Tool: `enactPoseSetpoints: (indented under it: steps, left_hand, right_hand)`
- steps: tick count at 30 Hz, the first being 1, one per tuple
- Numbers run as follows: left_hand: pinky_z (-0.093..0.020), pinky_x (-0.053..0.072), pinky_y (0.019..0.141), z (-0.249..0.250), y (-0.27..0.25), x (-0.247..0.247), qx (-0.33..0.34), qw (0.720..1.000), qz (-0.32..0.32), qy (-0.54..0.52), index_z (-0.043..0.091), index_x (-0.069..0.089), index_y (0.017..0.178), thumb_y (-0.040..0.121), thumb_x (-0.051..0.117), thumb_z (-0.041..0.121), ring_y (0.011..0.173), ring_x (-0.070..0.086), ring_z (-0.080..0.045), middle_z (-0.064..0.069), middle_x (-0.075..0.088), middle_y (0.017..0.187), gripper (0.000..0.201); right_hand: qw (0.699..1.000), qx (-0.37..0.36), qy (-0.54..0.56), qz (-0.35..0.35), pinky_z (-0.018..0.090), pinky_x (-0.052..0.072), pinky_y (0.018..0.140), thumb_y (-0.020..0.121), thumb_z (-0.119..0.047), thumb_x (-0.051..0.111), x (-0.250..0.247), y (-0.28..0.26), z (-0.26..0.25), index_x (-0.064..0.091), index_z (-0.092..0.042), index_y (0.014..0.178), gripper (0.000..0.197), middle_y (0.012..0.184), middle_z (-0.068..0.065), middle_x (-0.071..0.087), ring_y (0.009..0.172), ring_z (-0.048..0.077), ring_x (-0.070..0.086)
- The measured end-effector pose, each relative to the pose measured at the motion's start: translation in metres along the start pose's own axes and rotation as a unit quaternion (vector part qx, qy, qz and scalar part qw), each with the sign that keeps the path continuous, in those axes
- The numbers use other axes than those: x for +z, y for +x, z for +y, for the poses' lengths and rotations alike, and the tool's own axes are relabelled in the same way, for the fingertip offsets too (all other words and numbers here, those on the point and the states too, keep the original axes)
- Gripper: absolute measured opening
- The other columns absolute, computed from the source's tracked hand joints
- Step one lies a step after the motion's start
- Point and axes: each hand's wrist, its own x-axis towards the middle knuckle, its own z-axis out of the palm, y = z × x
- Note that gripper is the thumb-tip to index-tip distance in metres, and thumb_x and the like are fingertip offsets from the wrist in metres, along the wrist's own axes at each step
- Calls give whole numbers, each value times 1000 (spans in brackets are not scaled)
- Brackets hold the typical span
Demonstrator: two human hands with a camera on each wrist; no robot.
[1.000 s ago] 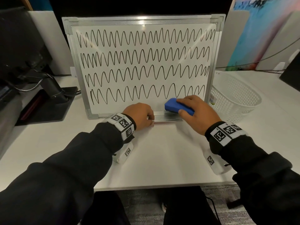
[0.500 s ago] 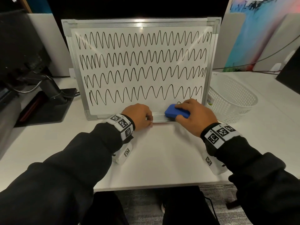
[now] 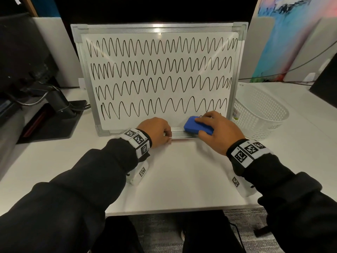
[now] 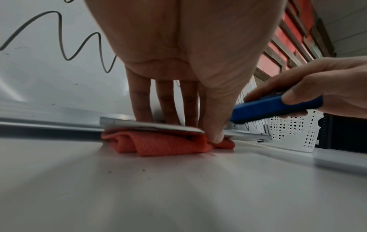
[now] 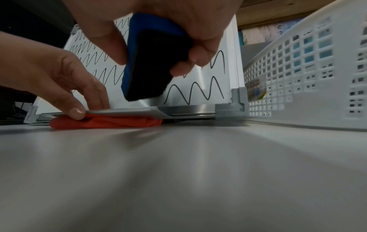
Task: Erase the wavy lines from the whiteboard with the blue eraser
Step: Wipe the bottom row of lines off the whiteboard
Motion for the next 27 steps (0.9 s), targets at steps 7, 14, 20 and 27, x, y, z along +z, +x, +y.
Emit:
enactPoseSetpoints:
  steps: [7, 14, 20, 27]
  left_hand:
    - [-26, 44, 71, 1, 0, 0, -2, 1000, -3, 7, 32, 69, 95, 83, 67, 36, 88, 60, -14, 12, 62, 97, 12]
    - [-27, 36, 69, 25, 7, 7, 46, 999, -2, 24, 28, 68, 102, 85, 66, 40, 88, 57, -16, 7, 60, 101, 20]
    - [-27, 38, 69, 27, 14, 6, 33, 999, -8, 26, 30, 71, 104, 86, 67, 36, 86, 58, -16, 6, 64, 102, 20]
    - [-26, 39, 71, 26, 16, 3, 34, 999, -19, 17, 31, 72, 106, 87, 67, 35, 88, 58, -15, 7, 65, 102, 20]
  right_hand:
    - [998, 55, -2, 40, 28, 43, 77, 84, -42, 57, -11, -8, 11, 62, -33, 124, 42, 119, -10, 56, 97, 15, 55]
    - [999, 27, 14, 9, 27, 44, 81, 84, -38, 59, -9, -16, 10, 60, -31, 127, 44, 121, -8, 55, 99, 15, 55]
    - [998, 11, 5, -58, 29, 43, 91, 86, -38, 61, -1, -12, 9, 48, -30, 138, 54, 130, -1, 53, 109, 18, 54]
    - [1000, 0, -21, -3, 31, 46, 86, 86, -36, 61, -4, -9, 10, 51, -29, 135, 51, 125, -3, 54, 105, 19, 54]
